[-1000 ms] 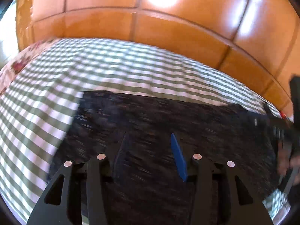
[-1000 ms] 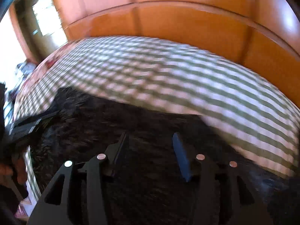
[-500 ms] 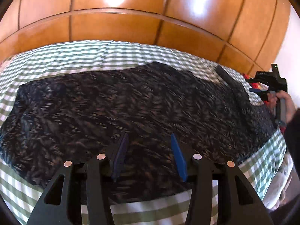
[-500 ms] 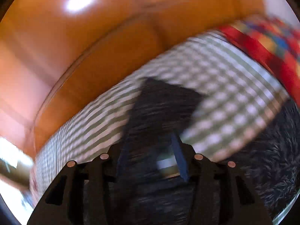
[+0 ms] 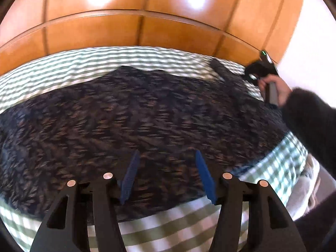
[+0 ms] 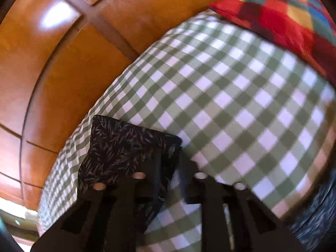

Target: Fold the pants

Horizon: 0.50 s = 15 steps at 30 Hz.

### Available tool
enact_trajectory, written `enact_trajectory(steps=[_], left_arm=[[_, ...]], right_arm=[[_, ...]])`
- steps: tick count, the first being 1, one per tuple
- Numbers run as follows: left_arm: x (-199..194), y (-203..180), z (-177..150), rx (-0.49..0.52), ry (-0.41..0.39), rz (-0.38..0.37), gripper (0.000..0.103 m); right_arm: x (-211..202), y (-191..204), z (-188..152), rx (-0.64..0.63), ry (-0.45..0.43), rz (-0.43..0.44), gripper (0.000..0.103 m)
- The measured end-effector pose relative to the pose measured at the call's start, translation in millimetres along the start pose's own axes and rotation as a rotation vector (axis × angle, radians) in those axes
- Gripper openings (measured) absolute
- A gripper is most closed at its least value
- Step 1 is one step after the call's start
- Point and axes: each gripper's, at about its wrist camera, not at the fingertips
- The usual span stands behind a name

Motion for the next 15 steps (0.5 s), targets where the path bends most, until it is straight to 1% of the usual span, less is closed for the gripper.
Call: enact_trajectory(steps=[2, 4, 5, 7, 10, 11, 13, 15], left_arm=[[6, -12, 4, 0.032, 0.010, -0.049, 0.055], [11, -25, 5, 0.065, 0.020, -0.090, 0.055], [15, -35, 6, 0.095, 0.032, -0.128, 0.060], [20, -49, 3, 0.138, 0.053, -0.172, 0.063], [35, -68, 0, 0.205, 0.100, -0.189, 0.063], [42, -72, -1, 0.217, 0.115, -0.177, 0.063], [50, -76, -3, 0.227, 0.135, -0.183, 0.063], [55, -78, -4, 0.227, 0.134, -0.174, 0.063]], right_arm=[[-13, 11, 3, -0.066, -0.021, -0.013, 0.006], [-36, 17, 4, -0.117, -0.048, -0.001, 0.006], [-54, 21, 5, -0.148, -0.074, 0.000, 0.006], [-89, 21, 7, -0.184, -0.120, 0.016, 0.006], [-137, 13, 6, -0.219, -0.173, 0.015, 0.006], [-148, 12, 7, -0.225, -0.186, 0.015, 0.006], [-177, 1, 5, -0.231, -0.220, 0.009, 0.006], [-205, -20, 0, -0.213, -0.245, 0.004, 0.006]])
Point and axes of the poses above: each gripper's, at about its wrist camera, not at the fingertips, and x roughly the way its jaws point, y to its left, z to its top, and after that the axes turned 4 degrees about -z, right-handed
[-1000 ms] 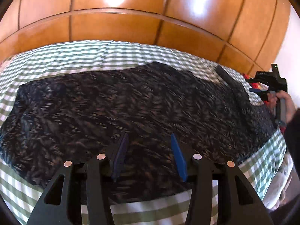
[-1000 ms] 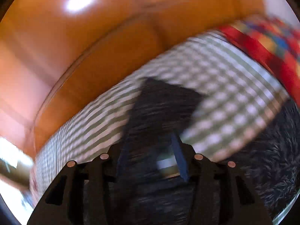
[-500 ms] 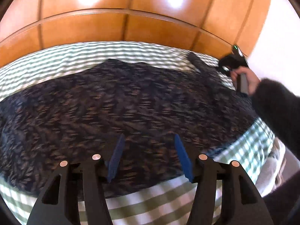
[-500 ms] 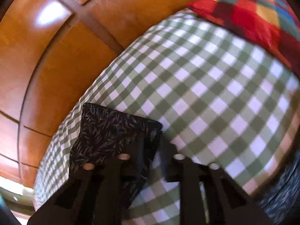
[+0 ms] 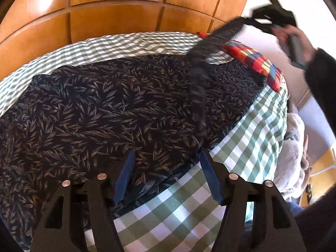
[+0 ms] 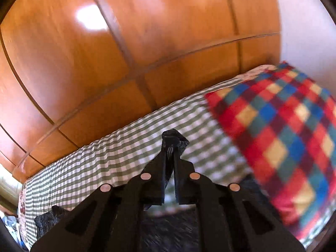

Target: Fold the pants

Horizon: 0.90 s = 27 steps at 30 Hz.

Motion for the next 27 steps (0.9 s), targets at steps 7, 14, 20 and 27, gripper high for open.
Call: enact_trajectory(steps=[7, 14, 20, 27], left_arm=[[7, 7, 1, -0.024, 0.007, 0.001, 0.038], [-1, 13, 2, -0.040, 0.024, -0.037, 0.028], [-14, 24, 10, -0.077, 0.021, -0.079, 0.003], [-8, 17, 2, -0.040, 0.067, -0.132, 0.003]], right_arm=[[-35, -102, -60, 0.151, 0.068, -0.116, 0.006], [0, -153, -119, 0.258, 0.161, -0.176, 0.006], [8, -157, -118, 0.290, 0.137, -0.171, 0.006], [1, -164, -121, 0.280, 0.174, -0.160, 0.015]])
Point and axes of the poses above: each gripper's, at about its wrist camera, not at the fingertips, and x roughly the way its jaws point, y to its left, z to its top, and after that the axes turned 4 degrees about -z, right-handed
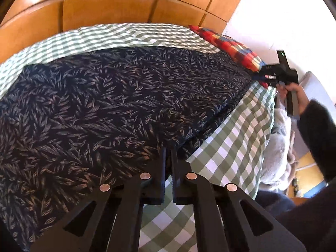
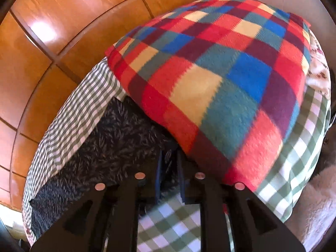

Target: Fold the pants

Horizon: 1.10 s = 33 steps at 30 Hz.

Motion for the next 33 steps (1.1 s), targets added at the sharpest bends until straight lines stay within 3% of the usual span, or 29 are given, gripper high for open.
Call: enact_trajectory(steps=[3, 8, 12, 16, 24, 26, 27, 30, 33], left_arm=[[-2, 4, 1, -0.016, -0.007, -0.013, 0.003], [1, 3, 0, -0.026, -0.017, -0.004, 0.003], [-4, 3, 0, -0.039, -0.043, -0.015, 0.003], [-9, 2, 0, -0.021, -0.052, -0.009, 0.003], [-14, -1, 2, -0.001, -0.066, -0.002, 0.003], [-14, -2, 2, 0.007, -0.063, 0.001, 0.003], [-16, -2, 1, 0.009, -0.064, -0.002, 0.003], [-19, 0, -4, 0.008, -0.054, -0.003, 0.003], [-5, 6, -8, -0.013, 0.011, -0.010, 0.003]], right_arm=[[-12, -6, -18, 0.017, 0.019, 0.066, 0.023], [-30, 12, -54, 0.005, 0.064, 0.259, 0.023], [-20, 37, -80, 0.015, 0.167, 0.406, 0.023], [-6, 54, -99, 0.025, 0.218, 0.441, 0.023], [11, 66, -106, 0.082, 0.254, 0.471, 0.026], [14, 67, -103, 0.086, 0.232, 0.458, 0.017], [13, 70, -102, 0.075, 0.220, 0.444, 0.005], [-4, 81, -97, 0.013, 0.167, 0.428, 0.003], [-13, 82, -97, -0.042, 0.154, 0.401, 0.003]])
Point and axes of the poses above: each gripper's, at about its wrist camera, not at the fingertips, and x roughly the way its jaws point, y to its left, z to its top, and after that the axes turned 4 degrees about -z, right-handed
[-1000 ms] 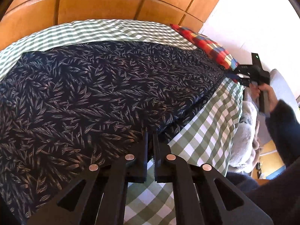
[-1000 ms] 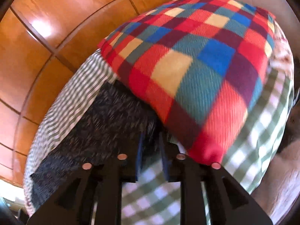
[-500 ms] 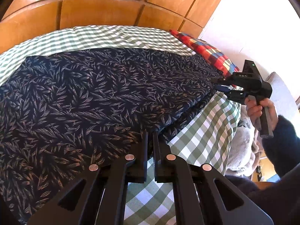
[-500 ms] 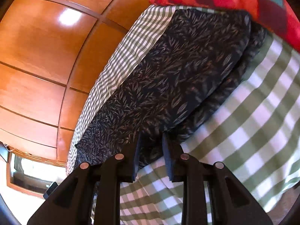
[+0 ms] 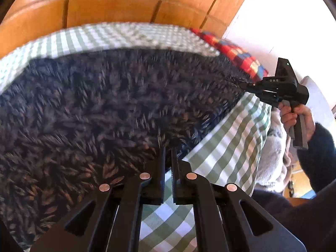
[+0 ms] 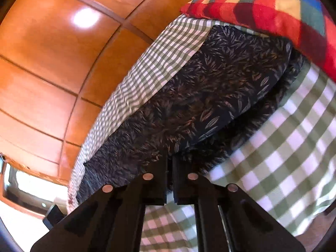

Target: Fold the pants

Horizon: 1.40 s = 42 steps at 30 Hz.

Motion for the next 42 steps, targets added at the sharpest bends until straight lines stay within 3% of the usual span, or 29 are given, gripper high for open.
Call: enact_trajectory(steps=[3, 8, 12, 15, 18, 19, 21, 24, 26, 27, 28, 30, 33, 35, 36, 37, 38, 42], left_arm=[[-7, -3, -1, 0.016, 0.005, -0.021, 0.004], [-34, 13, 1, -0.057, -0.037, -0.079, 0.004], [-54, 32, 12, -0.177, -0.141, -0.117, 0.004], [-56, 35, 21, -0.191, -0.187, -0.064, 0.004], [-39, 31, 27, -0.184, -0.157, -0.046, 0.004], [-30, 27, 27, -0.165, -0.132, -0.030, 0.004], [-14, 20, 24, -0.132, -0.081, -0.016, 0.004], [6, 16, 12, -0.106, -0.003, 0.014, 0.004], [7, 14, 1, -0.058, -0.019, 0.048, 0.006], [6, 15, -1, -0.067, -0.028, 0.042, 0.006], [6, 17, -2, -0.083, -0.032, 0.031, 0.006], [4, 23, -1, -0.128, -0.038, -0.003, 0.006], [-10, 25, 1, -0.126, -0.062, 0.006, 0.006], [-22, 25, 2, -0.127, -0.095, 0.012, 0.006], [-25, 26, 3, -0.132, -0.106, 0.017, 0.006], [-30, 29, 3, -0.136, -0.123, 0.041, 0.006], [-32, 31, 5, -0.140, -0.131, 0.059, 0.006], [-37, 42, 5, -0.184, -0.155, 0.109, 0.006]], right_arm=[[17, -9, -9, -0.011, 0.075, -0.073, 0.003], [4, 1, -11, -0.117, 0.096, -0.113, 0.004], [-23, -3, 6, -0.153, 0.034, -0.181, 0.007], [-29, -5, 36, -0.120, -0.056, -0.218, 0.024], [-13, 3, 67, -0.119, -0.075, -0.222, 0.025], [-7, 5, 75, -0.122, -0.068, -0.223, 0.030], [17, 13, 95, -0.140, -0.051, -0.255, 0.039], [49, 2, 120, -0.121, -0.018, -0.319, 0.039], [64, -18, 134, -0.109, -0.044, -0.443, 0.025], [65, -30, 138, -0.079, -0.048, -0.447, 0.007], [65, -46, 142, -0.022, -0.054, -0.424, 0.000], [60, -63, 146, 0.056, -0.057, -0.365, 0.000], [59, -49, 143, -0.035, -0.074, -0.439, 0.000], [56, -27, 137, -0.115, -0.100, -0.534, 0.010], [52, -14, 133, -0.159, -0.125, -0.565, 0.033], [49, 2, 126, -0.221, -0.164, -0.571, 0.040], [48, 17, 119, -0.273, -0.170, -0.544, 0.040], [61, 81, 78, -0.460, -0.074, -0.323, 0.040]])
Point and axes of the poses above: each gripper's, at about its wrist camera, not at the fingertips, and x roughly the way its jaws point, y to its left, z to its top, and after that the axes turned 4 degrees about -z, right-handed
